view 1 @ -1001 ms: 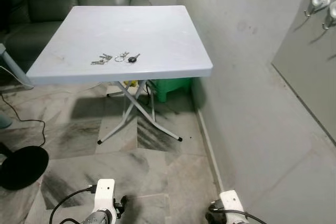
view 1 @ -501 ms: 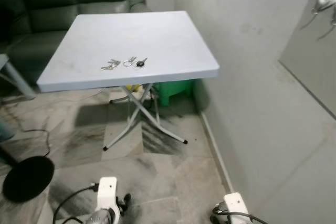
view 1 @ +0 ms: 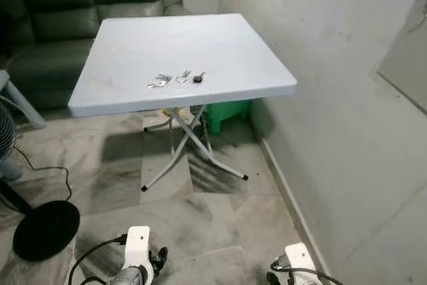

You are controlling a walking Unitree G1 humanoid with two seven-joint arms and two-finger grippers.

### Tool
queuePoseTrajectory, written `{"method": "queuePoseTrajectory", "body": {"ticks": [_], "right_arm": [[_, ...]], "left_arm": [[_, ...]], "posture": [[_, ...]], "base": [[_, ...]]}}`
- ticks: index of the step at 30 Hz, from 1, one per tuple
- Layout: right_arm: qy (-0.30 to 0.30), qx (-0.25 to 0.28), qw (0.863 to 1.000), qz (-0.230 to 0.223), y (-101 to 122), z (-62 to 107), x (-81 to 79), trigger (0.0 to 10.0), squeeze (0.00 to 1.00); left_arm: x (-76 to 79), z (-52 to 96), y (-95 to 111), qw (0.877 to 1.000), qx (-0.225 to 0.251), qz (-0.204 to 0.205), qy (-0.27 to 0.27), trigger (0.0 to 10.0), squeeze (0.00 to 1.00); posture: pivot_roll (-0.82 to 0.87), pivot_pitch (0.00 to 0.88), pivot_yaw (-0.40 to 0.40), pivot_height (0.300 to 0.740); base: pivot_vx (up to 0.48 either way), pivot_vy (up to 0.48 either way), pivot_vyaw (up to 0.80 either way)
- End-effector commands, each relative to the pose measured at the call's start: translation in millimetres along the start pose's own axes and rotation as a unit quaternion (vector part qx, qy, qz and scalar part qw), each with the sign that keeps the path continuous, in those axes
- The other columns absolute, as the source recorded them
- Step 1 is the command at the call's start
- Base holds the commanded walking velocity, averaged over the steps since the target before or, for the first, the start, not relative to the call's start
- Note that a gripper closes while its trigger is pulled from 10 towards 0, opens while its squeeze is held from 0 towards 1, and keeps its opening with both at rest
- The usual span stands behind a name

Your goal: Hang keys on a hook

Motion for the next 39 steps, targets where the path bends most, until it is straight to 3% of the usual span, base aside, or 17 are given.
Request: {"method": "queuePoseTrajectory", "body": {"ticks": [1,9,27,29,34,38,39], "right_arm": [[0.003,0.007,1.000,0.007,4.8,-1.4,-2.4,10.0,0.00],[0.007,0.002,1.000,0.027,2.9,-1.1,-3.4,10.0,0.00],[0.007,0.001,0.999,0.034,1.5,-1.1,-4.7,10.0,0.00],[0.011,0.042,0.999,0.021,20.1,-3.6,-7.0,10.0,0.00],[0.023,0.099,0.995,0.015,47.4,-5.1,-10.5,10.0,0.00],[0.034,0.197,0.980,0.013,92.9,-1.8,-12.8,10.0,0.00],[0.035,0.203,0.978,0.014,95.7,-1.4,-13.2,10.0,0.00]], "left_arm": [[-3.6,-1.4,6.1,1.000,0.006,-0.004,0.005,10.0,0.00],[-3.9,-1.5,7.1,1.000,0.008,-0.004,0.005,10.0,0.00],[-3.6,-1.8,8.7,1.000,0.012,-0.013,0.003,10.0,0.00],[-1.3,-6.0,36.9,0.997,0.071,-0.004,-0.003,10.0,0.00],[-8.9,-6.9,63.2,0.992,0.126,0.011,0.015,10.0,0.00],[-22.1,-1.8,105.3,0.974,0.221,-0.003,0.042,10.0,0.00],[-23.1,-1.2,107.5,0.973,0.226,-0.004,0.043,10.0,0.00]], "posture": [[-0.10,0.000,-0.015,0.724],[-0.10,0.000,-0.013,0.724],[-0.10,0.000,-0.009,0.724],[-0.11,0.000,-0.002,0.724],[-0.12,0.000,0.004,0.724],[-0.13,0.000,0.011,0.724],[-0.13,0.000,0.014,0.724]], "base": [[0.000,0.469,0.00],[0.000,0.454,0.10],[0.000,0.000,0.80],[0.000,0.000,0.00],[0.000,0.000,0.00],[0.000,0.000,0.00],[0.000,0.000,0.00]]}}
Point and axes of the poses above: a point about 5 cm out from each wrist's last joint towards the gripper, its own z axis pointing back from the gripper into the wrist, its own y axis along the axis of the wrist's last joint, x = y × z, the point moved 2 cm from there along -z, pointing out of the wrist towards the gripper, and after that the axes turned 12 degrees about -z, right-handed, at the moved point
